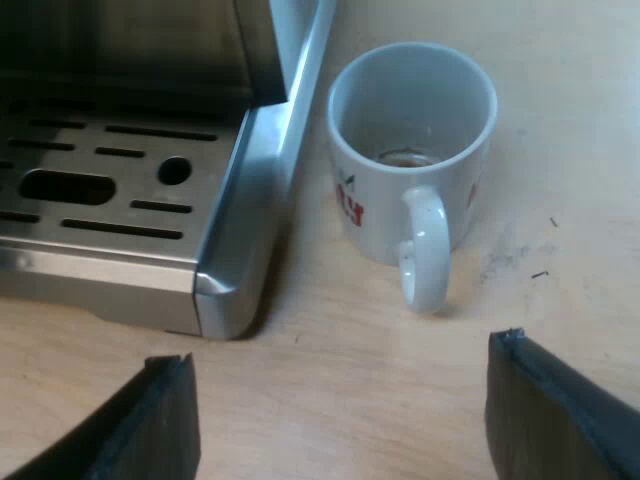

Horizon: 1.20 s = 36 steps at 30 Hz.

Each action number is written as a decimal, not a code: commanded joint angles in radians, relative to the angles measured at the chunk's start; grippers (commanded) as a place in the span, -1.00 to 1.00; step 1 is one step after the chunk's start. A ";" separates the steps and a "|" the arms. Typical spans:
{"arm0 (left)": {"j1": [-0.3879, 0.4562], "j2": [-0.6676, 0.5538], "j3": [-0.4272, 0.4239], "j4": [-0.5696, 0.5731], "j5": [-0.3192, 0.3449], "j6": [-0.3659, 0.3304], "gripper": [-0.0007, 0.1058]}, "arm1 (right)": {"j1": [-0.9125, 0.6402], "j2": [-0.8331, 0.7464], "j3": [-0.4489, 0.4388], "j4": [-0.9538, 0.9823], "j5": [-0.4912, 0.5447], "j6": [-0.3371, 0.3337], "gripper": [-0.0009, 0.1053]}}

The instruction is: Place mug into machine

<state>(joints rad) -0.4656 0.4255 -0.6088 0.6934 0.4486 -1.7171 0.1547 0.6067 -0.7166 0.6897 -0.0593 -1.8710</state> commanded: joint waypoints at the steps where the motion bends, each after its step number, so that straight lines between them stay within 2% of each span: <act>1: -0.005 0.000 -0.007 -0.018 0.029 -0.001 0.43 | 0.003 0.000 0.033 -0.043 0.003 -0.010 0.18; 8: -0.005 0.000 -0.007 -0.018 0.049 -0.001 0.43 | 0.003 0.000 0.155 -0.227 0.022 -0.010 0.18; 11: -0.005 0.000 -0.007 -0.018 0.049 -0.001 0.43 | 0.003 0.000 0.198 -0.298 0.074 -0.010 0.18; 13: -0.005 0.000 -0.007 -0.018 0.049 -0.001 0.43 | 0.003 0.009 0.203 -0.299 0.105 0.004 0.18; 14: -0.005 0.000 -0.007 -0.018 0.049 -0.001 0.43 | -0.001 0.034 0.203 -0.300 0.120 0.031 0.18; 22: -0.005 0.000 -0.007 -0.015 0.058 -0.004 0.43 | -0.001 0.174 0.203 -0.414 0.086 0.075 0.18; 36: -0.005 0.000 -0.007 -0.003 0.065 -0.006 0.43 | -0.001 0.416 0.203 -0.655 0.107 0.075 0.18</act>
<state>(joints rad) -0.4656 0.4255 -0.6088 0.6937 0.5076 -1.7171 0.1547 1.0098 -0.5116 0.0581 0.0405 -1.7870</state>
